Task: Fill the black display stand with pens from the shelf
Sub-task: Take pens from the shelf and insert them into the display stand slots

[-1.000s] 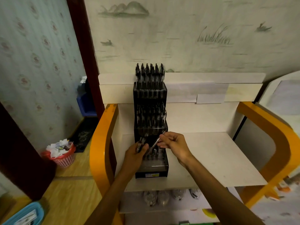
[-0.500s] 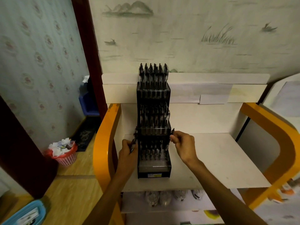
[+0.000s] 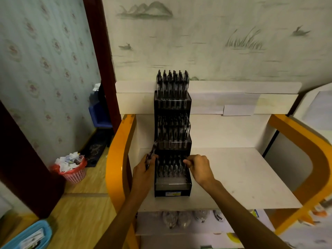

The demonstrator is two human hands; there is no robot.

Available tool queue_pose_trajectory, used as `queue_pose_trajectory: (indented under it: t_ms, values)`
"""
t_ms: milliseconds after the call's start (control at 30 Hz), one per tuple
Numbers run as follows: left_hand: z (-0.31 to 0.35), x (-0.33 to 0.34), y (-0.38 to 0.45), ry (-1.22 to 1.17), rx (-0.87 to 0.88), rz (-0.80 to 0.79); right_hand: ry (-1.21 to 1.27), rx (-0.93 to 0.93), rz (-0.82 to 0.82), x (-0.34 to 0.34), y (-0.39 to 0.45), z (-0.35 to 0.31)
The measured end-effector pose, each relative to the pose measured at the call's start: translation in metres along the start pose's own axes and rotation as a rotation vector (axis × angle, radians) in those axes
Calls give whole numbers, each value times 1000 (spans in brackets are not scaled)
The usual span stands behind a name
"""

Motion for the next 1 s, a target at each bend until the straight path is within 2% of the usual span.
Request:
queue_pose_trajectory:
  t_ms: [200,367,433,567,633,800,900,1000]
  values:
    - [-8,-1,0,-88,-115,-53,-83,36,25,-2,-3,4]
    - [-3,-3,-2,-107,-124,-60,-133,77,38,-5,-2,-6]
    - [-1,-2,-3,-116,-136,-74,-6,48,38,-5,-3,-17]
    - [0,4,-4,-146,-145,-120,580,63,-111,4,-5,-46]
    - [1,5,-6,-144,-113,-144,733,87,-149,8,-6,-56]
    - [1,4,-7,-153,-59,-188,822,140,-104,10,-8,-61]
    - [1,3,-8,-151,-93,-196,890,137,-95,13,-8,-62]
    - [0,1,-7,-152,-150,-187,948,153,-5,9,-4,-60]
Point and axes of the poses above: each hand's wrist, its own y-axis towards the middle knuckle, its own x-axis out of the palm, z = x × y, the point moved 4 cm from there along y, towards the middle knuckle, and after that the axes turned 11 degrees about y, right-handed, at the moved point
